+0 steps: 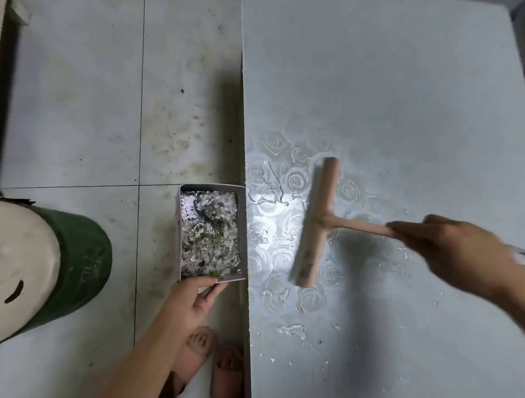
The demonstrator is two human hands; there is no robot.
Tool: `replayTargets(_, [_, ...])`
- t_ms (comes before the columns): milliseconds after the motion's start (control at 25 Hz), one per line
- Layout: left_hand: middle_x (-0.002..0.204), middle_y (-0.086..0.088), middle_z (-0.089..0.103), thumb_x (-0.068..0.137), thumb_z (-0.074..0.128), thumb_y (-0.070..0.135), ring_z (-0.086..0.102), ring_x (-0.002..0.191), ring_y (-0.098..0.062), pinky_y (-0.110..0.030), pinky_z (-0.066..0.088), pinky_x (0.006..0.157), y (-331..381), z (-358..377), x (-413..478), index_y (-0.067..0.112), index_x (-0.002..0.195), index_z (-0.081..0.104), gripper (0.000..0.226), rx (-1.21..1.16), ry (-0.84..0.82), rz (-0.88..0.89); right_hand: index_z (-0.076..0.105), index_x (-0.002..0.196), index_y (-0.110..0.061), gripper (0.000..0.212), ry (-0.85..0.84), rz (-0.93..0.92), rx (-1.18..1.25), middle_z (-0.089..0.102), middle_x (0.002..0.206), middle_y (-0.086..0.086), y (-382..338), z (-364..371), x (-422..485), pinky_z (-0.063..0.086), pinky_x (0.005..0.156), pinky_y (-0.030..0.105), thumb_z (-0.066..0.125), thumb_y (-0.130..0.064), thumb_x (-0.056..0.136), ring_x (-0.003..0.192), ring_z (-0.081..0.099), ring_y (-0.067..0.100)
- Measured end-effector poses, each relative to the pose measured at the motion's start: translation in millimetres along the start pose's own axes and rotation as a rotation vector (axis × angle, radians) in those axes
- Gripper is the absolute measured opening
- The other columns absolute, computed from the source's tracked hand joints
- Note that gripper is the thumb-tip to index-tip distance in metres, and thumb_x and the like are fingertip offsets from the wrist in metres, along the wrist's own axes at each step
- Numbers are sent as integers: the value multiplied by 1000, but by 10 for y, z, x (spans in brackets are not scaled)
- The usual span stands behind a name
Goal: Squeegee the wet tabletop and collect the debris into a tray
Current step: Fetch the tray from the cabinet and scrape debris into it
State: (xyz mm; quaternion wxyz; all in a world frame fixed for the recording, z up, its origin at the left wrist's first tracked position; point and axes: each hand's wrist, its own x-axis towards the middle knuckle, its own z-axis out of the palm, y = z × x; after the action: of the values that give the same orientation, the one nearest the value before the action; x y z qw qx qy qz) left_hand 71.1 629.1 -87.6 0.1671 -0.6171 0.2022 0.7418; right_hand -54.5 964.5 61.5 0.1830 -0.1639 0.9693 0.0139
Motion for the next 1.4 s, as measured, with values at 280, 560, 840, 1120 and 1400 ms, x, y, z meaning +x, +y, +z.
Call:
replayTargets(280, [55, -19, 65, 83, 46, -20, 61, 79, -35, -50, 54, 71, 172, 222, 48, -1, 72, 53, 23, -30, -5, -6, 50, 133, -42, 36, -105, -124, 130, 49, 86, -2, -353, 277, 579, 34, 70, 29, 42, -32, 99, 87, 60, 30])
replayTargets(560, [89, -24, 61, 84, 46, -19, 60, 92, -41, -44, 58, 74, 272, 290, 110, -1, 79, 53, 20, -24, -19, 0, 50, 127, -51, 33, -81, -92, 17, 49, 88, -7, -238, -240, 875, 31, 66, 29, 39, -42, 97, 95, 59, 26])
replayTargets(840, [80, -26, 66, 81, 48, -20, 61, 91, -42, -45, 59, 66, 333, 296, 186, -3, 81, 55, 18, 2, -38, 7, 50, 127, -45, 31, -66, -177, -39, 57, 97, 0, -854, -71, 1054, 31, 68, 30, 37, -38, 100, 85, 56, 23])
replayTargets(1120, [76, -20, 66, 84, 46, -17, 64, 76, -28, -31, 60, 59, 274, 201, 167, -2, 84, 56, 18, 148, 11, 39, 49, 130, -46, 39, -50, 90, 331, 51, 79, -3, -910, 266, -73, 41, 62, 36, 49, -27, 96, 77, 58, 30])
replayTargets(1400, [80, -19, 64, 89, 45, -14, 60, 81, -35, -43, 45, 100, 123, 158, -81, 1, 79, 55, 21, 34, 64, -21, 65, 122, -28, 43, -186, 717, 318, 50, 68, -1, 70, 632, -2185, 43, 58, 30, 67, -7, 84, 66, 56, 15])
